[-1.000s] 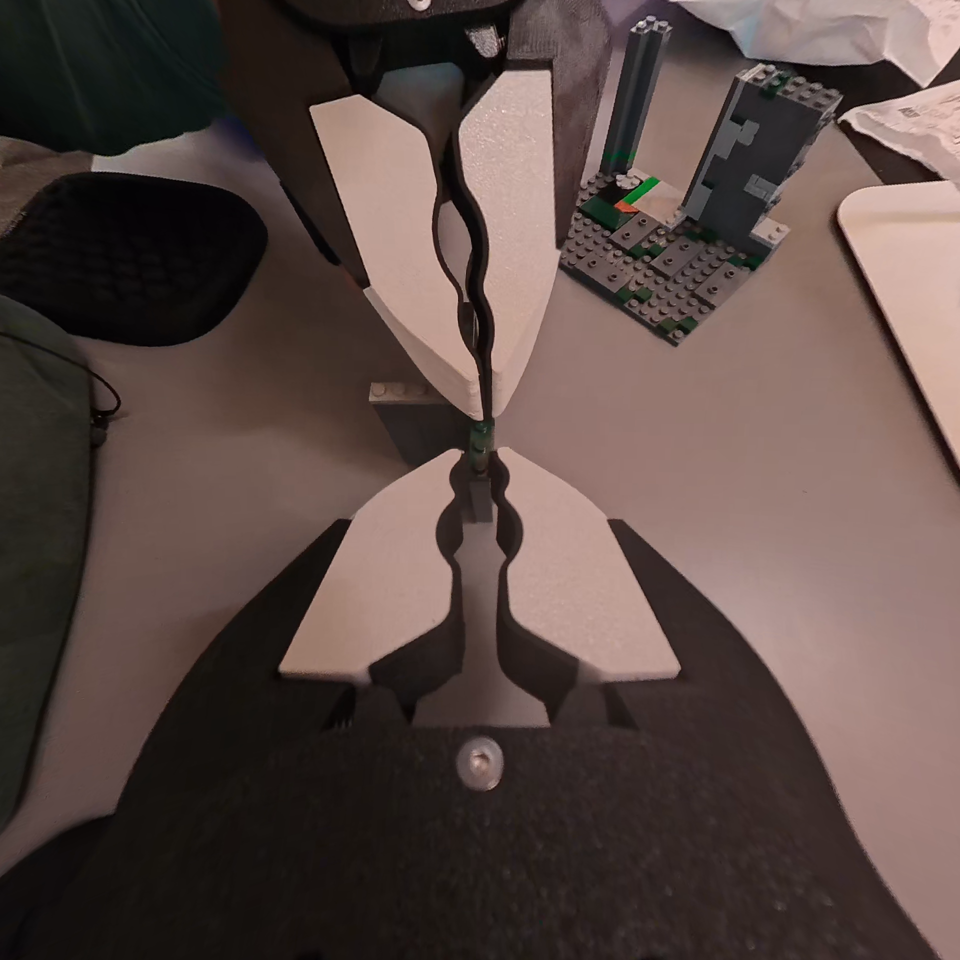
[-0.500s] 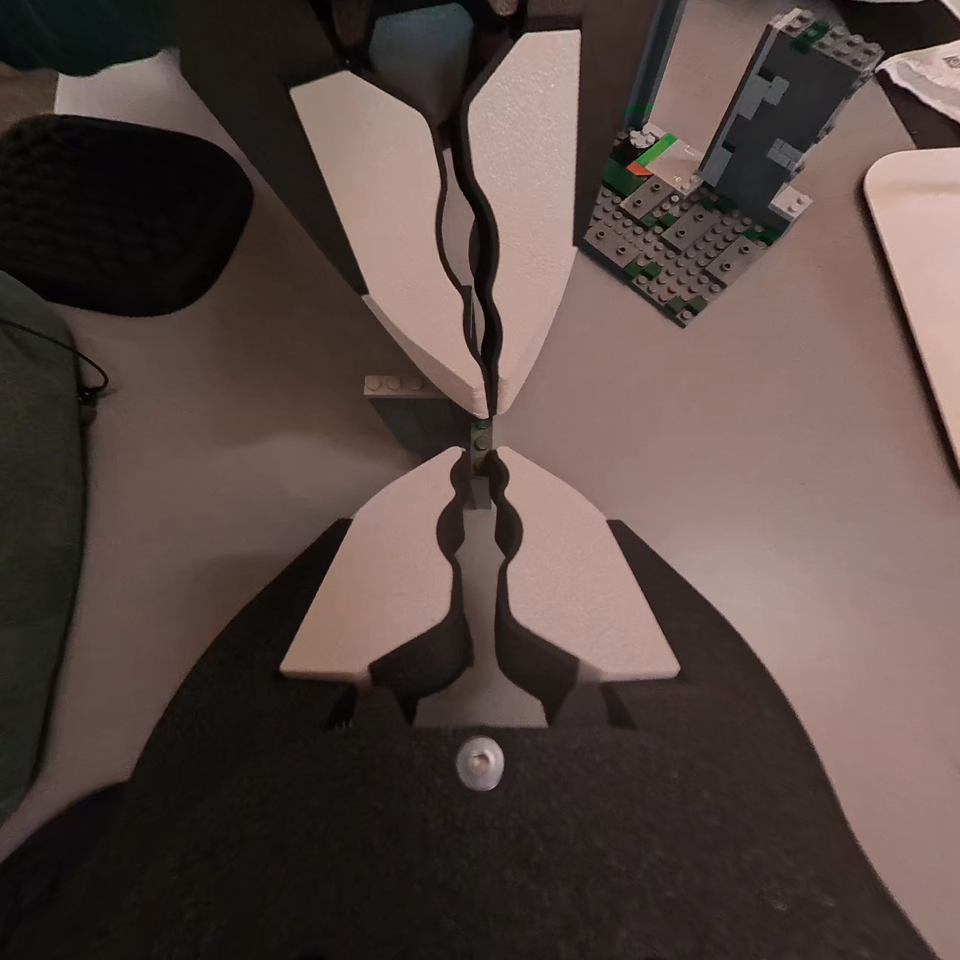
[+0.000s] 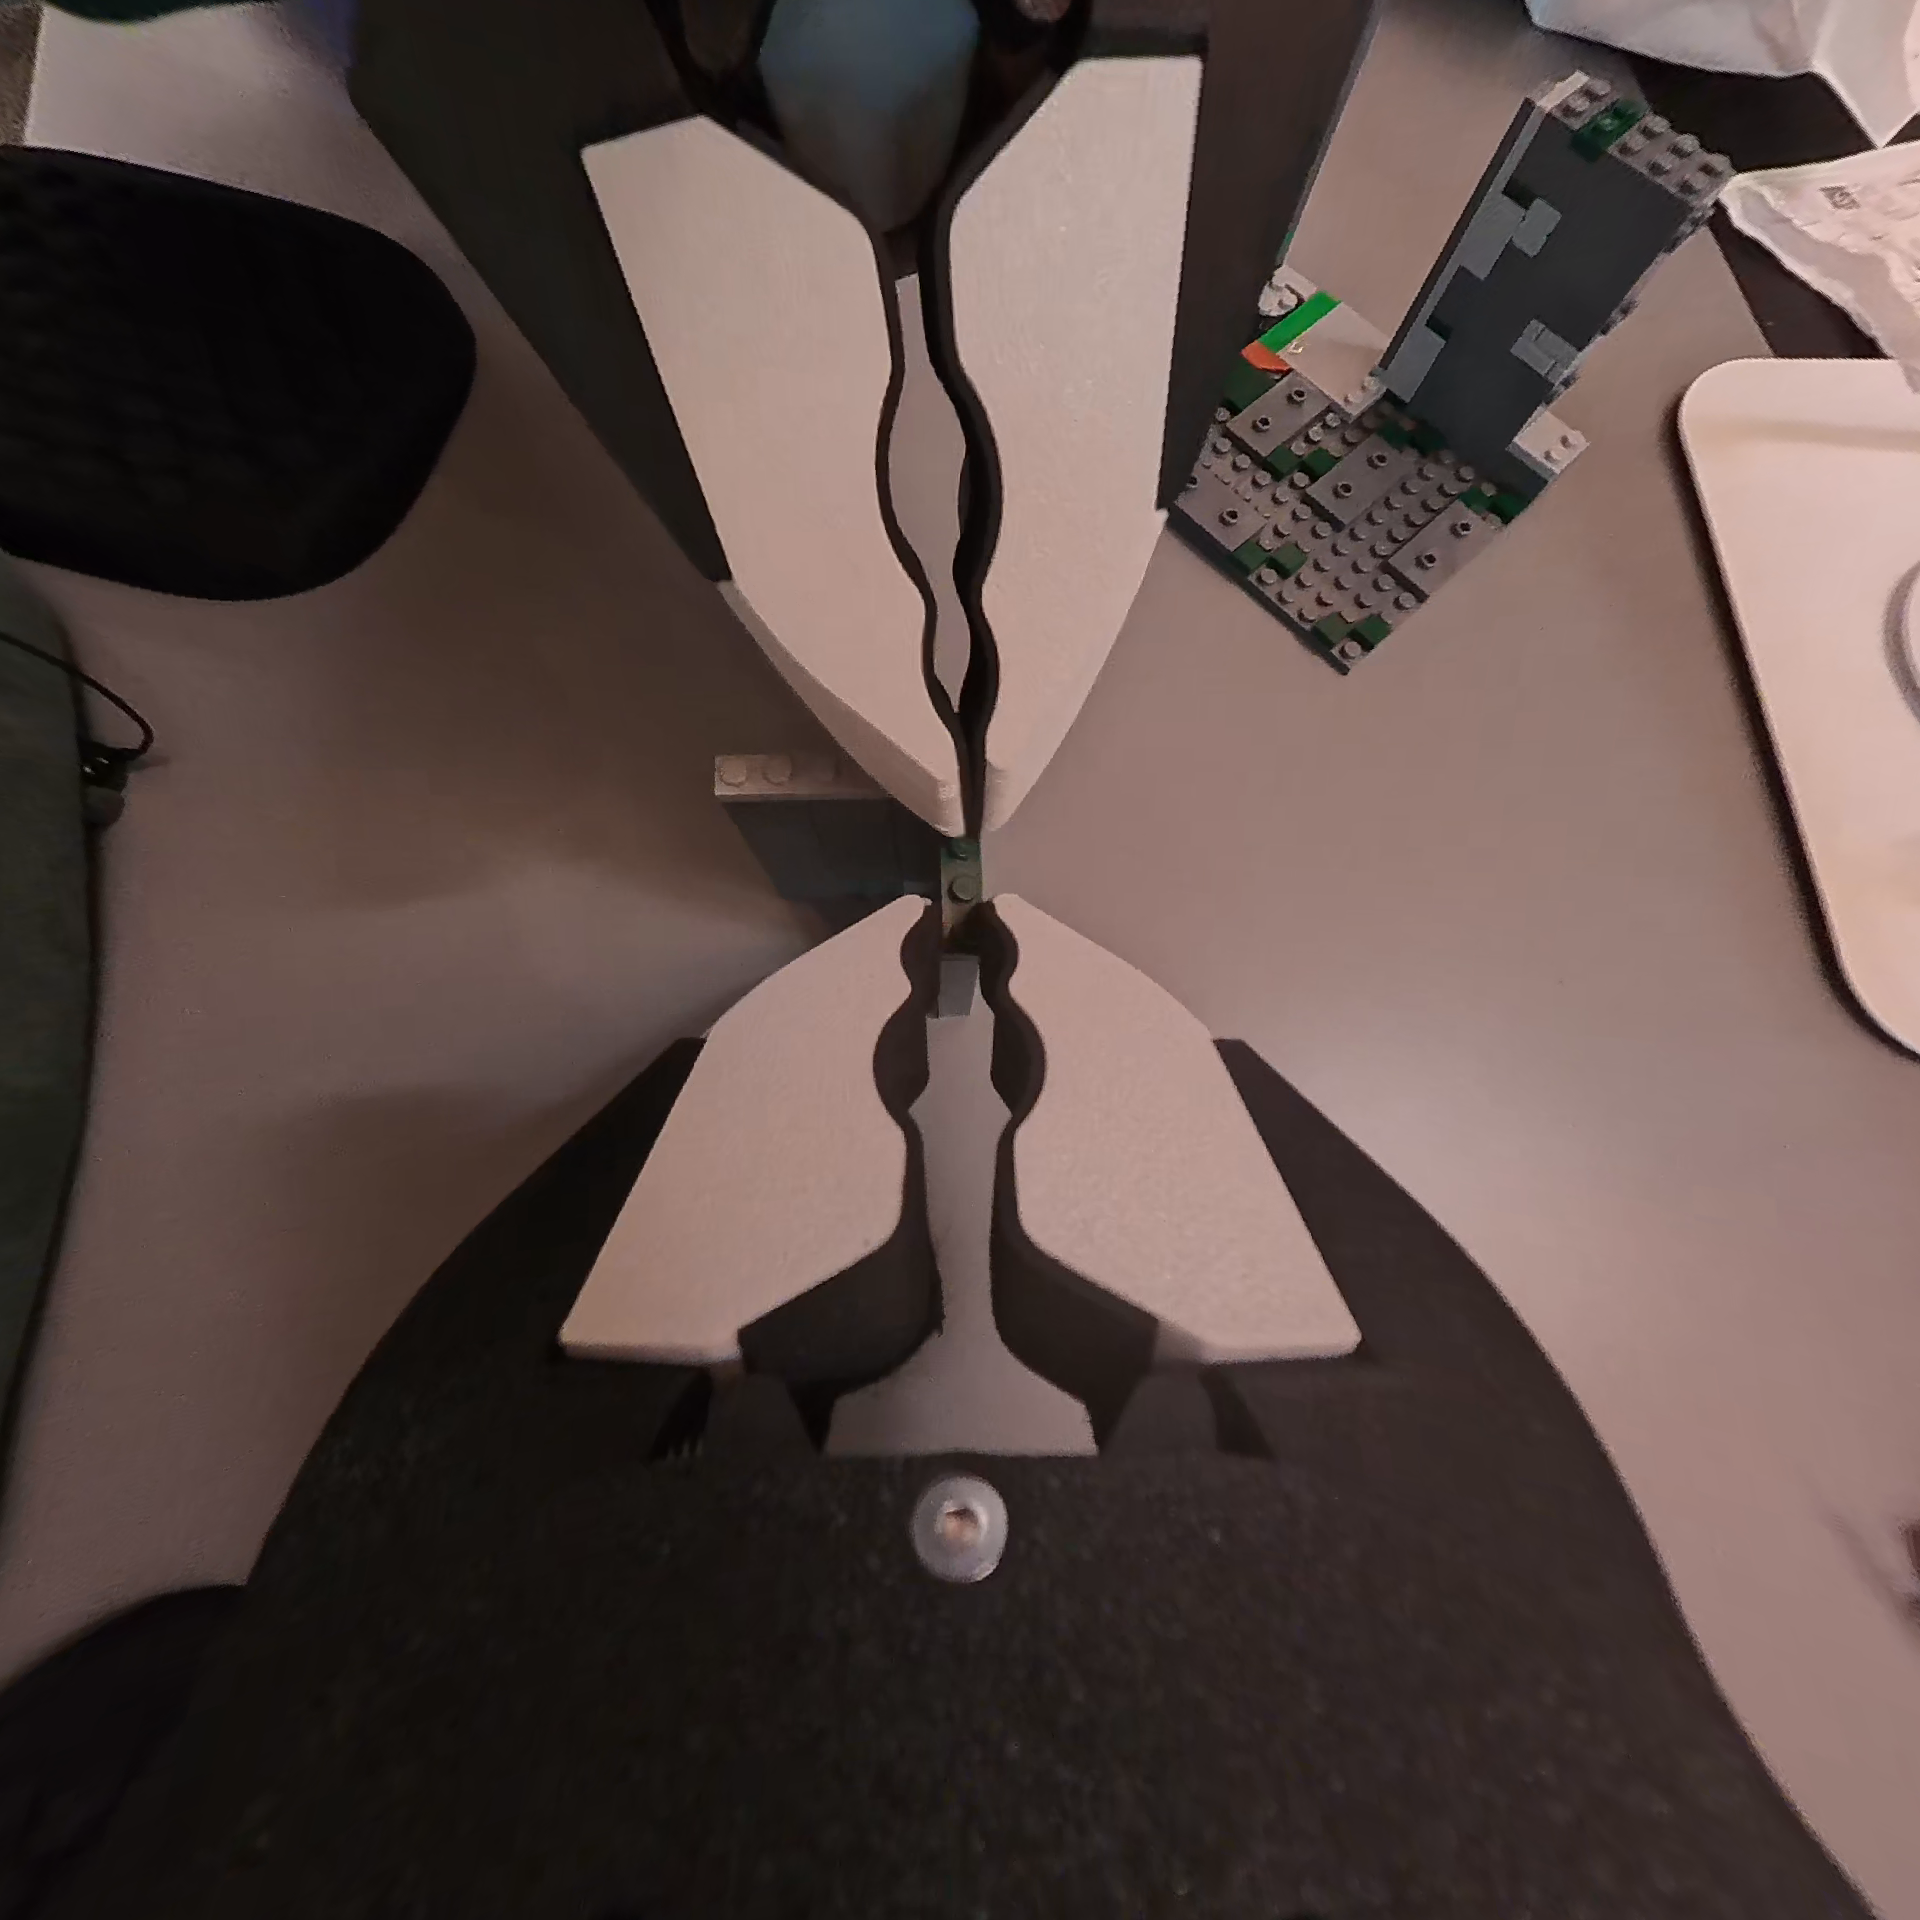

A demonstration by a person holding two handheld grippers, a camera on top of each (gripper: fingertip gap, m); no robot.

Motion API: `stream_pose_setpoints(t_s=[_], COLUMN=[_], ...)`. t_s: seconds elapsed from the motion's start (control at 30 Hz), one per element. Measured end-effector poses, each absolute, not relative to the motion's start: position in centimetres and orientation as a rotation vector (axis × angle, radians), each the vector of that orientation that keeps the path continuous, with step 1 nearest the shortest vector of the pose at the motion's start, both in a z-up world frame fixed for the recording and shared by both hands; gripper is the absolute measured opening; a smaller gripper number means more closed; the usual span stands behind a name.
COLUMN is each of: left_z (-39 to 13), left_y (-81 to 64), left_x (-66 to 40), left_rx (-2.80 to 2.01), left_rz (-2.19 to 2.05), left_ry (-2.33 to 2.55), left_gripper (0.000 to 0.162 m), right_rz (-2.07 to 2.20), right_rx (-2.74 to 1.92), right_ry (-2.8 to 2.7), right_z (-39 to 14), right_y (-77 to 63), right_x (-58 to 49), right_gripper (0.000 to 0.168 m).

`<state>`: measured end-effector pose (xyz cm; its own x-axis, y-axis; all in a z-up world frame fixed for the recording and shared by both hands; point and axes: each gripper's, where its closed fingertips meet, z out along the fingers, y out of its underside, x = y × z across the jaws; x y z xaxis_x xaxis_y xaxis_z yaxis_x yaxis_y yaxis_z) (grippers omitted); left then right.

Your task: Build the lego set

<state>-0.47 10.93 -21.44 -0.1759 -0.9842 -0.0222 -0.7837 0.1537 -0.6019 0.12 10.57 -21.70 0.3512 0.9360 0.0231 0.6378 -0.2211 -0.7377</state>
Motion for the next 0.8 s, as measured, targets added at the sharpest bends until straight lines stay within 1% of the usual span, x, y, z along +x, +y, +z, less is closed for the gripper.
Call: stream_pose_setpoints(t_s=[0.17,0.27,0.37,0.8], left_z=[-21.33,-21.72,-22.01,-22.2], left_y=[10.86,10.61,10.6,10.5], left_x=[-0.5,-0.68,-0.68,-0.95], left_rx=[-1.663,-1.673,-1.668,-1.664], left_rz=[-0.651,-0.649,-0.627,-0.552], left_ry=[2.06,2.103,2.127,2.179], left_gripper=[0.0,0.012,0.008,0.008], right_rz=[0.54,0.529,0.53,0.539], right_rx=[-1.93,-1.918,-1.909,-1.904], right_ry=[-1.383,-1.392,-1.395,-1.423], right_z=[-21.66,-21.64,-21.63,-21.74], right_y=[10.56,10.49,10.46,10.41], right_x=[0.13,0.14,0.12,0.03], right_gripper=[0.006,0.006,0.006,0.006])
